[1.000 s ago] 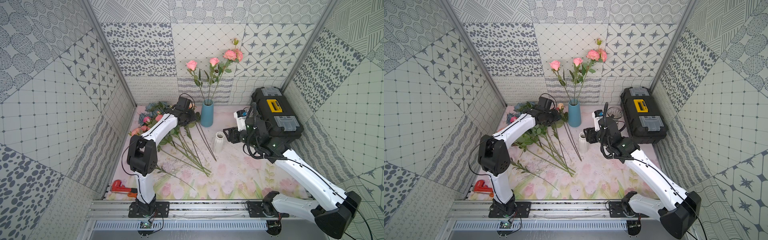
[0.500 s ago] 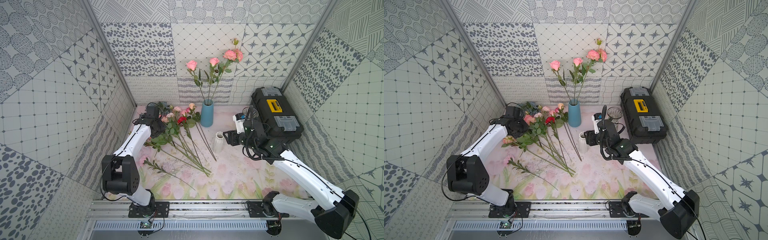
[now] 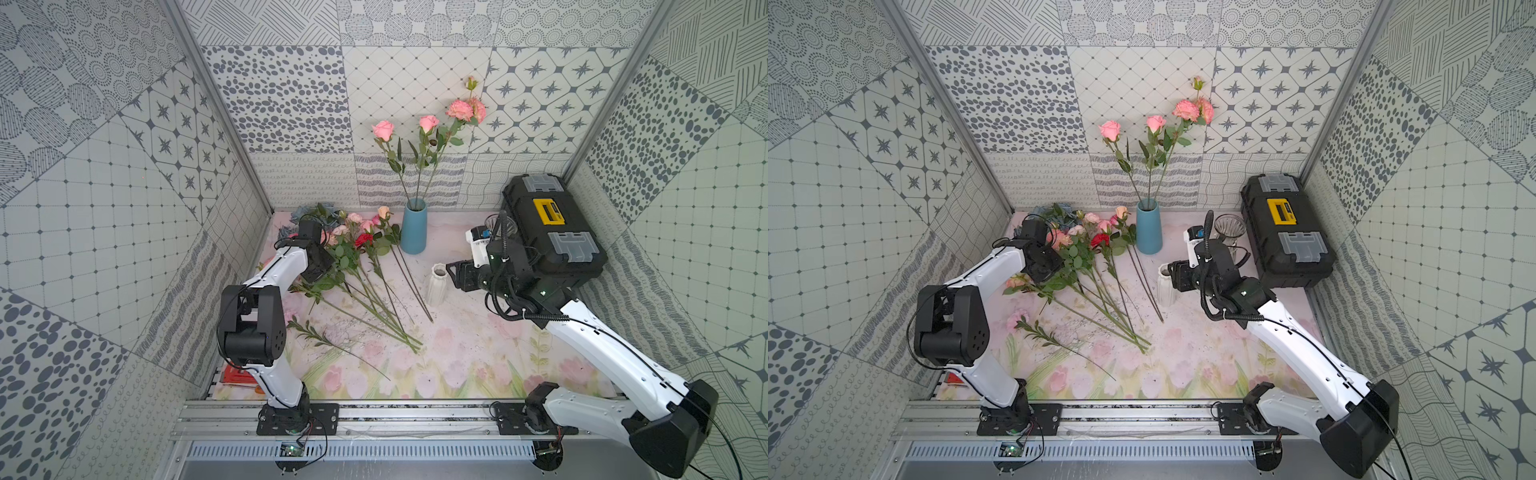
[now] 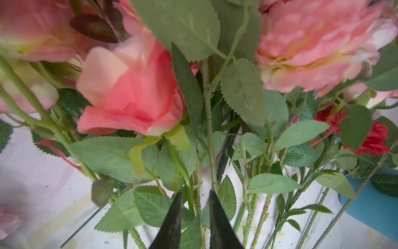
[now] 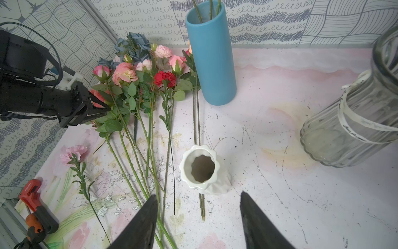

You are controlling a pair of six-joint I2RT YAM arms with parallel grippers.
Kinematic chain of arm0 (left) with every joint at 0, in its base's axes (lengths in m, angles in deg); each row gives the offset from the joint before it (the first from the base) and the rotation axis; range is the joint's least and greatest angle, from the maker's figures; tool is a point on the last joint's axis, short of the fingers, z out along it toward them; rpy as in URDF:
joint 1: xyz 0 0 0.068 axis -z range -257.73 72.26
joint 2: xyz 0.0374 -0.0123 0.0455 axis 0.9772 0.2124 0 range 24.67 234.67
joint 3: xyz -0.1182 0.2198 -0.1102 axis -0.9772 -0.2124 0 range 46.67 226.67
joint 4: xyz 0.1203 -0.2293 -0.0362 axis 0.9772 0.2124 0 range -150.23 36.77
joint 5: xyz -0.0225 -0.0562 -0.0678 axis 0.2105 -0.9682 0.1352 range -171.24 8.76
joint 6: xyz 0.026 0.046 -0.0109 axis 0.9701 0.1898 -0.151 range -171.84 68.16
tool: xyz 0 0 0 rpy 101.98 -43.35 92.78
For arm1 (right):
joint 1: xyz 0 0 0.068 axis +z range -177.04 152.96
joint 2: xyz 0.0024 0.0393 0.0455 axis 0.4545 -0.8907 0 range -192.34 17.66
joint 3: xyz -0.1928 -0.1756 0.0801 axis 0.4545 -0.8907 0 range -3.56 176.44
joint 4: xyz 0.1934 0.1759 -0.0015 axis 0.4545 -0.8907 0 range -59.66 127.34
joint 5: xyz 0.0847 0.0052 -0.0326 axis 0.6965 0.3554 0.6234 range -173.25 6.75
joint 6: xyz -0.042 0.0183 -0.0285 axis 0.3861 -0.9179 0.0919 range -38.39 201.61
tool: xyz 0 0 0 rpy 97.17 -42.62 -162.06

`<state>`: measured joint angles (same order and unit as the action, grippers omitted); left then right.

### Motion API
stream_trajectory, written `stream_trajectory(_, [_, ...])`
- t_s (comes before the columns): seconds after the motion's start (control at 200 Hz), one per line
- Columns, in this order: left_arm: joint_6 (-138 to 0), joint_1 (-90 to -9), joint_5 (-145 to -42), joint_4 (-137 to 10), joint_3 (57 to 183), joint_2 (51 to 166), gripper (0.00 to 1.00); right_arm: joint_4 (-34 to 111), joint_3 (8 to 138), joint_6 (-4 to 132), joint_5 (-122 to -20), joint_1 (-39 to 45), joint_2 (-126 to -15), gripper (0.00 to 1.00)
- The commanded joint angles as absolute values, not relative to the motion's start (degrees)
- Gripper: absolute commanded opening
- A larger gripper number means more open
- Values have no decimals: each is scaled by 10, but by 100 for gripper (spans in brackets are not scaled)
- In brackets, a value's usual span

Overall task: Place the pink flowers into the vase
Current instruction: Pick up the flower at the center of the board.

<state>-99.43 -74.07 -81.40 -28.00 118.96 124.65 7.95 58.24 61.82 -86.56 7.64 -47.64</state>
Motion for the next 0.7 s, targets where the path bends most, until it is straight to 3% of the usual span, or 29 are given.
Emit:
stream_trajectory(0.0, [-1006,-747,-833,-320,1200,1263,22,94,591,616,-872,75,-476,61])
stream_trajectory(0.405, [-1013,-747,-847,-341,1208,1305,22,94,598,617,-866,74,-487,61])
stream_trajectory(0.63, [-1020,-747,-845,-364,1201,1297,0,91,600,617,-869,74,-487,61])
stream_trajectory(0.695, [-1020,-745,-835,-358,1197,1282,0,91,599,617,-868,74,-487,61])
